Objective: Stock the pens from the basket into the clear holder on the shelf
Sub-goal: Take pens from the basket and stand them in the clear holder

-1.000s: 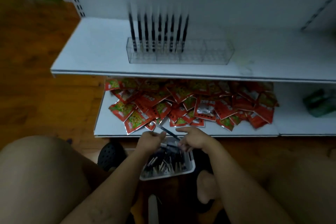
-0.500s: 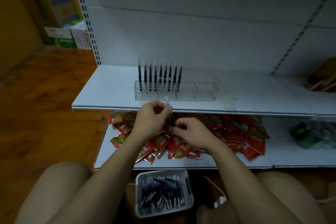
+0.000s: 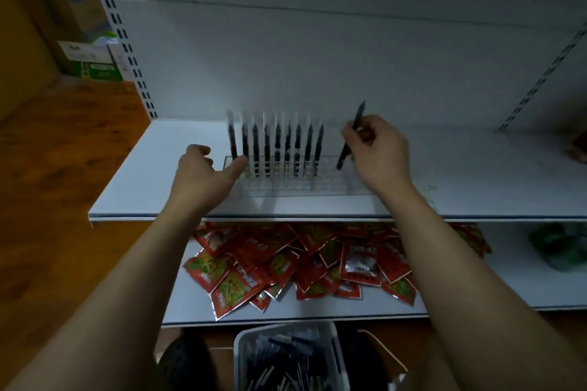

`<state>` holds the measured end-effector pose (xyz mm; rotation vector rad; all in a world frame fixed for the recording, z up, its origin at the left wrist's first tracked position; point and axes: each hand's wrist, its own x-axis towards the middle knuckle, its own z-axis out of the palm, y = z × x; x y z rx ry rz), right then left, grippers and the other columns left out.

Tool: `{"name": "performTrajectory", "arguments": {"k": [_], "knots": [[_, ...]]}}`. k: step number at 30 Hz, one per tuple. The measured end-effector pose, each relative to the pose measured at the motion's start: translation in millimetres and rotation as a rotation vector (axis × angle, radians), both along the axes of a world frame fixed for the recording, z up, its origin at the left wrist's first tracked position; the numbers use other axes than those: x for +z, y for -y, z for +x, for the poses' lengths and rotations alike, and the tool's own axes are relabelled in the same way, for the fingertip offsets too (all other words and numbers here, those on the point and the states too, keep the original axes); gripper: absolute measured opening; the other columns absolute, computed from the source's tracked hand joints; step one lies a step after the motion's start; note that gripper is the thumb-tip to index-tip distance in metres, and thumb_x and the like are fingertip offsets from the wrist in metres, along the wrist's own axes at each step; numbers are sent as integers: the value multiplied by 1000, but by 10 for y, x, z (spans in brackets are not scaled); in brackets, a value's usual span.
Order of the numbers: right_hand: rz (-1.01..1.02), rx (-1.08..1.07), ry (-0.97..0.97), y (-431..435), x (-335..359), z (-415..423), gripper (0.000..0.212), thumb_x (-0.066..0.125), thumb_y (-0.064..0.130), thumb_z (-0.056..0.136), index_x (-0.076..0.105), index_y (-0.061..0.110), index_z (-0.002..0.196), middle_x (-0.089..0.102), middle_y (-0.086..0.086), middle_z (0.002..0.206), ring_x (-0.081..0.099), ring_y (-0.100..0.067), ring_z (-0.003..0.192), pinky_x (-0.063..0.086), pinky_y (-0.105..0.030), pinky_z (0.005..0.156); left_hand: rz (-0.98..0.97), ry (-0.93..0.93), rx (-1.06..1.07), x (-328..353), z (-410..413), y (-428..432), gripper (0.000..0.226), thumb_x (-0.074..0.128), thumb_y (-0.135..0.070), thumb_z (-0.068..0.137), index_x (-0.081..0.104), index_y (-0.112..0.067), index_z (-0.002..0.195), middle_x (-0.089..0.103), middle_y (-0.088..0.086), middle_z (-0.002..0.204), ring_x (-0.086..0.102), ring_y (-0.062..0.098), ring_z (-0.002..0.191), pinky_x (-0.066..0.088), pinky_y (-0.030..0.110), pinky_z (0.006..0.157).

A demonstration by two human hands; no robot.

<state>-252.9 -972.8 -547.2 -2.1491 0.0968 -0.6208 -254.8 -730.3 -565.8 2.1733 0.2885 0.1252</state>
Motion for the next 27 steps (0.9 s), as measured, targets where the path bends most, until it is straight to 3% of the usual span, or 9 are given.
{"name": "performTrajectory", "arguments": {"k": [2, 4, 6, 10, 13, 16, 19, 24, 27], "knots": [[7, 21, 13, 3, -23, 154, 13, 62, 21, 93, 62, 12, 102, 61, 6, 82, 57, -5, 69, 44, -5, 62, -36, -78, -25, -96, 149, 16, 90, 66, -61, 78, 32, -8, 143, 45, 14, 143, 49, 30, 125, 40, 35, 88], [48, 37, 4, 12, -44, 273, 12, 62, 20, 93, 61, 13, 102, 63, 4, 84, 64, -13, 76, 53, -17, 72, -37, -116, -43, -135, 277, 43, 87, 67, -60, 78, 36, -8, 141, 49, 13, 139, 53, 28, 119, 40, 31, 83], [56, 52, -11, 6, -70, 342, 12, 62, 20, 92, 62, 13, 102, 65, 1, 86, 66, -17, 81, 56, -27, 76, -23, -133, -83, -164, 366, 67, 66, 69, -51, 80, 49, -9, 126, 59, 8, 118, 59, 18, 91, 42, 24, 66], [-104, 125, -130, -2, -153, 377, 15, 62, 23, 93, 63, 15, 105, 65, 1, 86, 61, -10, 75, 43, -6, 61, -13, -139, -144, -211, 454, 41, 40, 73, -47, 79, 55, -18, 99, 53, -10, 81, 49, 3, 70, 39, 24, 58], [-237, 132, -181, 32, -205, 350, 17, 64, 24, 91, 65, 9, 99, 69, -3, 91, 62, -16, 82, 46, -19, 69, -34, -155, -160, -215, 474, 25, 42, 73, -49, 77, 53, -19, 98, 50, -10, 80, 49, 4, 72, 41, 29, 69], [-313, 136, -243, 54, -231, 347, 19, 66, 23, 89, 69, 7, 99, 71, -6, 96, 65, -22, 90, 52, -34, 82, -21, -150, -169, -198, 467, 32, 39, 72, -47, 79, 53, -18, 96, 50, -11, 79, 47, 4, 71, 39, 28, 64], [-341, 124, -243, 40, -251, 346, 20, 66, 25, 89, 70, 8, 101, 72, -7, 99, 65, -23, 93, 51, -35, 84, -21, -149, -164, -189, 460, 33, 42, 72, -47, 79, 54, -18, 104, 53, -5, 91, 51, 10, 75, 38, 29, 73], [-391, 111, -351, -2, -303, 263, 53, 61, 39, 92, 50, 15, 138, 53, -6, 139, 50, -23, 125, 36, -41, 108, 61, -140, -129, -198, 411, 34, 74, 67, -56, 79, 48, -8, 132, 55, 7, 128, 51, 21, 103, 37, 31, 81], [-358, 2, -253, 19, -273, 99, 54, 64, 36, 90, 50, 15, 137, 57, -5, 133, 53, -22, 121, 38, -43, 106, 160, -90, -106, -213, 309, -10, 85, 62, -63, 78, 40, -8, 139, 48, 11, 140, 50, 28, 122, 42, 36, 91]]}}
